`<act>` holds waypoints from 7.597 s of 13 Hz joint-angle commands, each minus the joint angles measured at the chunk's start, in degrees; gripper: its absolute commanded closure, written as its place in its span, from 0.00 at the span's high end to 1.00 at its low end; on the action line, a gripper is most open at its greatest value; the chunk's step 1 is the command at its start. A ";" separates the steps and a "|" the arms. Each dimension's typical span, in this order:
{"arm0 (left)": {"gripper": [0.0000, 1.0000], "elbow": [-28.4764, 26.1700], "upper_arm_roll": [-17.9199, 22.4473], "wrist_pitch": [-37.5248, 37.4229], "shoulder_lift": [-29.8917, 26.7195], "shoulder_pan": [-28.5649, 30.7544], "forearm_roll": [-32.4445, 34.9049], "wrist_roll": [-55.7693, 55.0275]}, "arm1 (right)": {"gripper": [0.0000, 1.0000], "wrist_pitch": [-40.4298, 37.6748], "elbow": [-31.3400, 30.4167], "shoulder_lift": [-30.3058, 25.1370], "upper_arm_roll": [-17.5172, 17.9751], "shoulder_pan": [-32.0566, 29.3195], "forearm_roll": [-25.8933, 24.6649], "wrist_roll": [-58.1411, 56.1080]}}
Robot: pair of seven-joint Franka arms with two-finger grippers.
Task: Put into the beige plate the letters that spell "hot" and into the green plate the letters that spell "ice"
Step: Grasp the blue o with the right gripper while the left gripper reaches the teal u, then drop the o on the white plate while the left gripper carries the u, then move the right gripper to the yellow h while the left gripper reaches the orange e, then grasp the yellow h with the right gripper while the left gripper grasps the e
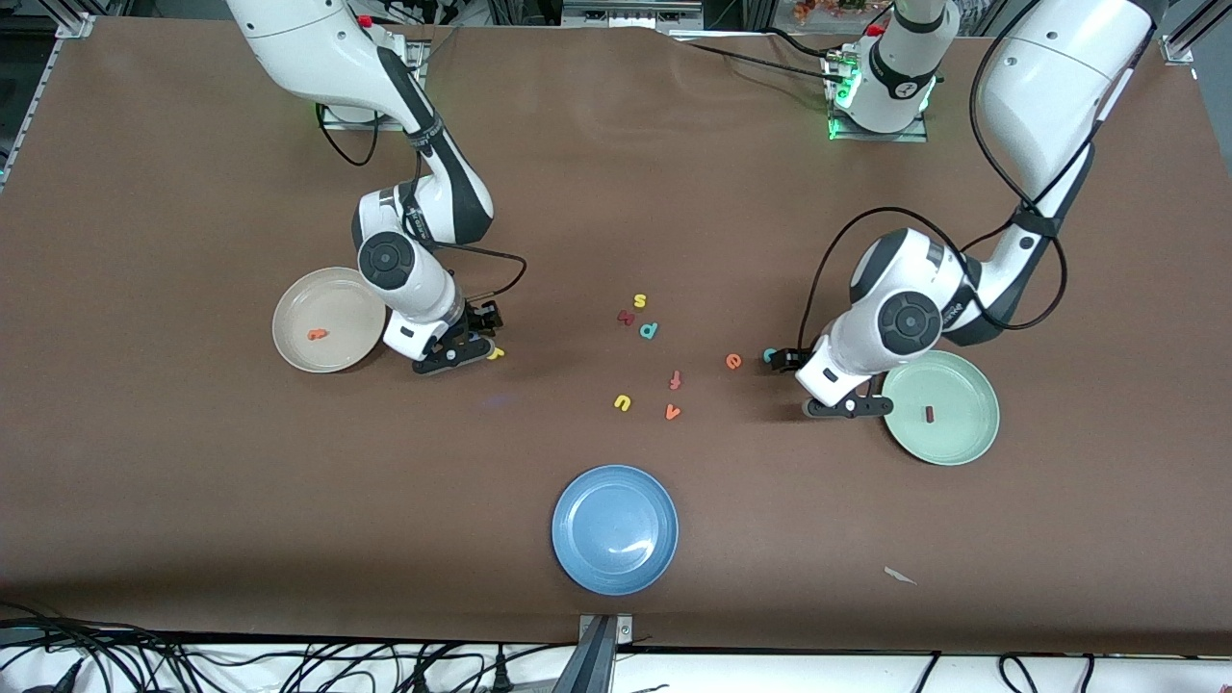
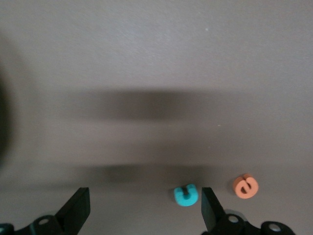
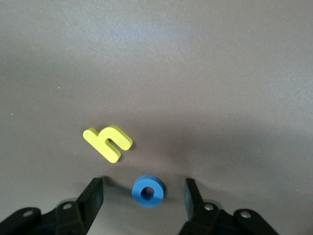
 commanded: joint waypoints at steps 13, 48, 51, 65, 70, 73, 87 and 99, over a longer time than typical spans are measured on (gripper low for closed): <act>0.86 -9.34 -0.34 9.72 -1.44 -3.55 9.27 -12.94 | 0.38 0.99 -1.66 -0.35 0.07 0.28 0.64 0.33; 0.22 -5.03 0.89 6.47 1.64 -4.52 11.91 -13.55 | 1.00 -31.26 5.62 -8.61 -20.23 0.72 4.60 -25.60; 0.17 -4.68 0.89 4.46 0.15 -3.90 11.91 -12.41 | 1.00 -35.62 9.31 -10.11 -23.74 0.63 4.07 -26.39; 0.30 -0.55 0.98 -3.56 -1.97 15.96 22.77 27.66 | 1.00 -34.96 25.49 -1.06 -30.87 -1.66 16.29 -16.12; 1.00 -0.28 -0.24 -3.73 -2.23 15.53 22.21 26.73 | 1.00 -35.04 28.67 3.77 -30.87 3.25 13.93 -5.34; 1.00 -0.37 -4.81 -3.91 -2.14 15.09 17.36 17.86 | 1.00 -35.66 28.05 5.09 -30.87 8.70 12.77 5.04; 1.00 5.85 -5.88 -3.03 5.84 -4.95 9.18 -22.06 | 0.99 -20.58 20.68 10.89 -20.33 16.27 15.85 38.45; 0.76 7.36 -5.52 -0.57 10.16 -6.71 9.53 -24.10 | 0.96 -13.33 14.95 11.16 -19.44 18.91 15.94 46.54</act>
